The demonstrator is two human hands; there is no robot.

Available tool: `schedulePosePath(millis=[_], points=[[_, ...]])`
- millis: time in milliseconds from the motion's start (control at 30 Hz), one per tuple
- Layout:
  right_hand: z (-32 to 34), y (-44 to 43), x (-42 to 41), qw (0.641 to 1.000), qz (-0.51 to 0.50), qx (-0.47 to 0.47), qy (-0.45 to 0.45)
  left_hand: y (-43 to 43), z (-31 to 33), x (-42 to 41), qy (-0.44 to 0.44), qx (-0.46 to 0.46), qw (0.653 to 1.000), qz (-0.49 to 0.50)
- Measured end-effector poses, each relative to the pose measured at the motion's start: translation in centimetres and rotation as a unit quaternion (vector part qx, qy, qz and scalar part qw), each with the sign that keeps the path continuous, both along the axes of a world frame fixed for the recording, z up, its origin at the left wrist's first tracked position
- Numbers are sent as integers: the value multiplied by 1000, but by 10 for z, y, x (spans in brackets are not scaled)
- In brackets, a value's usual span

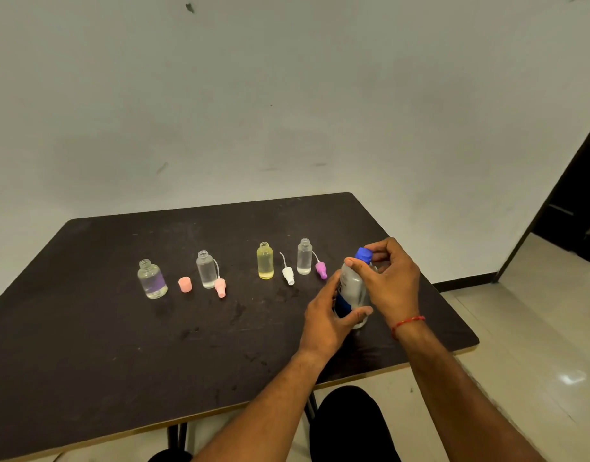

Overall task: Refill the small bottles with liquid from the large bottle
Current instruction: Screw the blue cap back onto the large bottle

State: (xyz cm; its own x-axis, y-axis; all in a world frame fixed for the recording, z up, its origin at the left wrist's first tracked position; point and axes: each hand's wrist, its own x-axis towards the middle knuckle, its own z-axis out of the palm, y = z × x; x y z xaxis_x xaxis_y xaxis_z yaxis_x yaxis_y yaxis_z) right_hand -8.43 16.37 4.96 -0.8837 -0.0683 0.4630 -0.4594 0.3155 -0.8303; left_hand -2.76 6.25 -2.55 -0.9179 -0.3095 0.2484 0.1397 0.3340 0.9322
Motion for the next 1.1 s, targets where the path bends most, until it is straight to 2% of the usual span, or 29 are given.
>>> schedulePosePath(millis=[233,500,733,1100], points=[[-7,7,3,998,56,-19,-11,0,-2,-1,-3,0,1000,-2],[-5,-1,1,1000,7,-25,-10,0,-4,-1,-8,0,1000,1],[-4,8,5,998,52,-26,-9,0,-4,-2,1,-1,1000,3],[-2,4,1,1000,20,-7,2,-1,-4,-1,6,7,1000,-1]])
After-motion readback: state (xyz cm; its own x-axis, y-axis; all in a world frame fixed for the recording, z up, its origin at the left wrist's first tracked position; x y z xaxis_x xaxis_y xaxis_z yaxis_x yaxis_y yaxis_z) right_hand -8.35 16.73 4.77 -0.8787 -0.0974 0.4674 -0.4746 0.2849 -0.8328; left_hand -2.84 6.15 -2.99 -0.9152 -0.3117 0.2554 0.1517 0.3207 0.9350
